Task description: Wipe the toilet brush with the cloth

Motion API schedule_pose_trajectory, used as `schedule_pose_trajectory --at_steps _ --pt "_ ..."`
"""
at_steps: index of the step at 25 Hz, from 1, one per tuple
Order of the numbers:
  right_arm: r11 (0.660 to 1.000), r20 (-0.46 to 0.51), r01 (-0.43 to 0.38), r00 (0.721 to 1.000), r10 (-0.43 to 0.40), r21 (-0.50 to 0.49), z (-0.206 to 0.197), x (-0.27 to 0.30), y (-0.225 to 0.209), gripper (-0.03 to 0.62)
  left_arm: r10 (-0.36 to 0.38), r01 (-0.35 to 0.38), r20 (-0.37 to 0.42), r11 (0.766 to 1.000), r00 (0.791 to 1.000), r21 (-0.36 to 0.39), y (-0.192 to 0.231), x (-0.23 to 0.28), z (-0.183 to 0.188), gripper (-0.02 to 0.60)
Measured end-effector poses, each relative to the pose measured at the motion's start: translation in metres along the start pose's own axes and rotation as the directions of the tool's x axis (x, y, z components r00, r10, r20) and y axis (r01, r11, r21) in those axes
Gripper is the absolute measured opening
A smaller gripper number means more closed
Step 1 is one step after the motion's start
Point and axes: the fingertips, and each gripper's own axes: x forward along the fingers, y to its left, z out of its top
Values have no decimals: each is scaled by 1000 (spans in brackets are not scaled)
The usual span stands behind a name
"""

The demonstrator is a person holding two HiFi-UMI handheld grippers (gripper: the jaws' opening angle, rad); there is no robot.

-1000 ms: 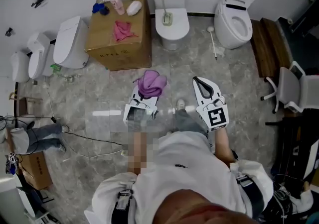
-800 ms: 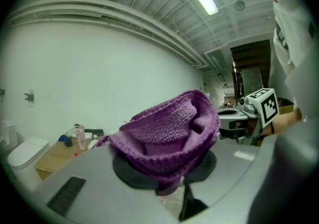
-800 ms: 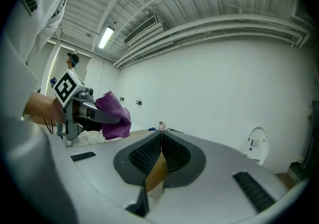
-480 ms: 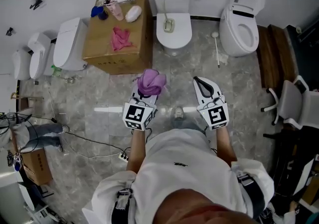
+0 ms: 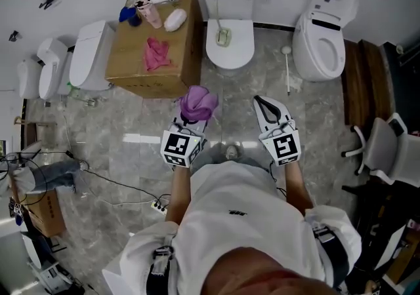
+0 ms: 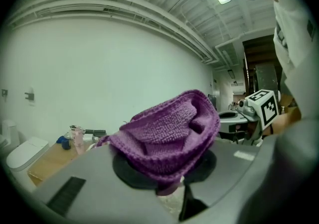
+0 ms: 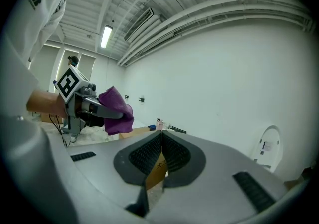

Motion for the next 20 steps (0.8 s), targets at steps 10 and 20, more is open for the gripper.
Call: schedule_pose_trajectory --at_steps 10,20 --pt "1000 14 -5 1000 5 17 -2 42 -28 -3 3 -3 1 1000 1000 -13 27 38 1 94" --pt "1000 -19 14 1000 -14 24 -7 116 -62 -3 -22 22 0 999 1000 -35 90 97 4 93"
